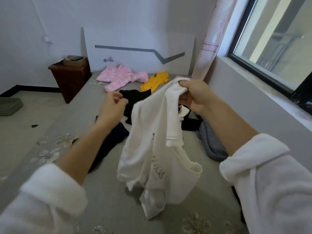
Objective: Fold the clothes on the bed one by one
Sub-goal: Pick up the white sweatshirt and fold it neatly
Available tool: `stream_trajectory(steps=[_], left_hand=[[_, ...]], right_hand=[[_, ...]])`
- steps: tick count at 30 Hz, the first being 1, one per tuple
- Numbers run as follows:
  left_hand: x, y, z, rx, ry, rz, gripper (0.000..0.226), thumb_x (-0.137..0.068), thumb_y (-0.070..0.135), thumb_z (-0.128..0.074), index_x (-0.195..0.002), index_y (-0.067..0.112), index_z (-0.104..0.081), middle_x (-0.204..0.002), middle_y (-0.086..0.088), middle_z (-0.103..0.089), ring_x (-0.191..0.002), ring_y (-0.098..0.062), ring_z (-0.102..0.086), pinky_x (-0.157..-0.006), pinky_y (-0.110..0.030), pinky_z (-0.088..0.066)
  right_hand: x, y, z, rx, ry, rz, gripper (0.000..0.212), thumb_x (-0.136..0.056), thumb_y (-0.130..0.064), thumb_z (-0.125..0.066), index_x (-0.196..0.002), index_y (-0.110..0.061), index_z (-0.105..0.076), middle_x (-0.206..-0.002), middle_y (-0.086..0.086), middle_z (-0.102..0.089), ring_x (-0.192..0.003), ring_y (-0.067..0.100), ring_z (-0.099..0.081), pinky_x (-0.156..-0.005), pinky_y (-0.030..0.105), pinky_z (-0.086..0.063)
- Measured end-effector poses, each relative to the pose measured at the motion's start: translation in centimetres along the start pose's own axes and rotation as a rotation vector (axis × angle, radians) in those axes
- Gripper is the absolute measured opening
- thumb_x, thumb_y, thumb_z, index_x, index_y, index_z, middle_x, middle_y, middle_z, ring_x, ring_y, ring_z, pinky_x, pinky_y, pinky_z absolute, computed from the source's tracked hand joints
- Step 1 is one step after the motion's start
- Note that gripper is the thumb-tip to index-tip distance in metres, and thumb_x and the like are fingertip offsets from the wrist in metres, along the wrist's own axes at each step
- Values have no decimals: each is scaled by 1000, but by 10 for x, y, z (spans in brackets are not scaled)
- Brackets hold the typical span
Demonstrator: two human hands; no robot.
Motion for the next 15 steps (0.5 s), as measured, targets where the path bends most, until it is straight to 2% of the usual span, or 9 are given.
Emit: stream_trajectory(steps=[2, 4, 5, 6, 8, 10, 11, 13, 15], left_hand=[[42, -7, -22, 76, -148, -83, 16, -86, 34, -59, -97, 23, -56, -86, 7, -63, -74, -10, -59, -64, -23, -41], [92, -15, -61, 100, -535, -45, 32, -76, 53, -60, -101, 32, -56, -92, 14, -64, -79, 0, -63, -67, -20, -46], [113, -18, -78, 101, -676, -9, 42, -72, 59, -62, -108, 37, -53, -100, 17, -62, -83, 5, -62, -66, -15, -48], [123, -19, -90, 107, -719, 3, 49, -72, 61, -65, -113, 39, -50, -105, 19, -60, -87, 8, -61, -64, -11, -49], [119, -13, -97, 123, -547, -25, 42, -81, 50, -67, -115, 32, -49, -103, 13, -62, -84, 4, -63, -60, -10, -49], [102, 3, -83, 146, -304, -92, 15, -93, 29, -59, -104, 18, -57, -92, -2, -65, -76, -8, -64, -57, -14, -50], [94, 12, -74, 151, -233, -149, 13, -96, 23, -55, -97, 11, -60, -87, -6, -65, -71, -11, -63, -58, -15, -48], [78, 29, -60, 104, -231, -267, 24, -98, 22, -51, -86, 3, -59, -75, -9, -58, -62, -11, -53, -58, -17, -41], [70, 45, -55, 12, -315, -359, 32, -99, 25, -49, -79, 0, -55, -66, -5, -47, -57, -9, -41, -55, -20, -32]], right_hand=[[-2, 6, -2, -25, 14, 4, 22, -97, -3, -42, -83, -6, -59, -63, 6, -69, -57, 15, -68, -52, 26, -55], [-3, 9, -5, -67, 22, 13, 23, -96, -1, -41, -80, -5, -57, -60, 6, -69, -56, 16, -69, -51, 27, -56], [-3, 11, -8, -83, 25, 11, 24, -96, -1, -40, -79, -5, -56, -60, 7, -69, -56, 17, -69, -52, 28, -56], [-3, 12, -12, -89, 28, 17, 24, -96, 0, -40, -79, -5, -56, -60, 8, -69, -56, 18, -69, -52, 29, -57], [-2, 13, -18, -108, 35, 27, 23, -96, 0, -39, -81, -4, -56, -62, 9, -70, -58, 19, -70, -55, 30, -58], [0, 14, -11, -137, 101, 37, 18, -96, 0, -40, -86, -3, -55, -69, 11, -70, -62, 20, -70, -62, 33, -60], [1, 16, 0, -150, 164, 40, 15, -95, 1, -41, -89, -4, -54, -75, 11, -68, -66, 21, -68, -67, 34, -59], [9, 14, 31, -35, 321, 83, 15, -88, 5, -46, -94, -7, -52, -86, 8, -59, -78, 20, -61, -72, 31, -54], [24, 0, 55, 375, 442, 214, 43, -76, 4, -59, -115, -12, -48, -108, 3, -50, -100, 17, -50, -83, 28, -46]])
Point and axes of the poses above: each hand's wrist, its own x-axis away from the middle knuckle, its own z-axis out of the back of the hand, y = z × x, the point moved 9 cm from there along -x, towards the middle knuckle
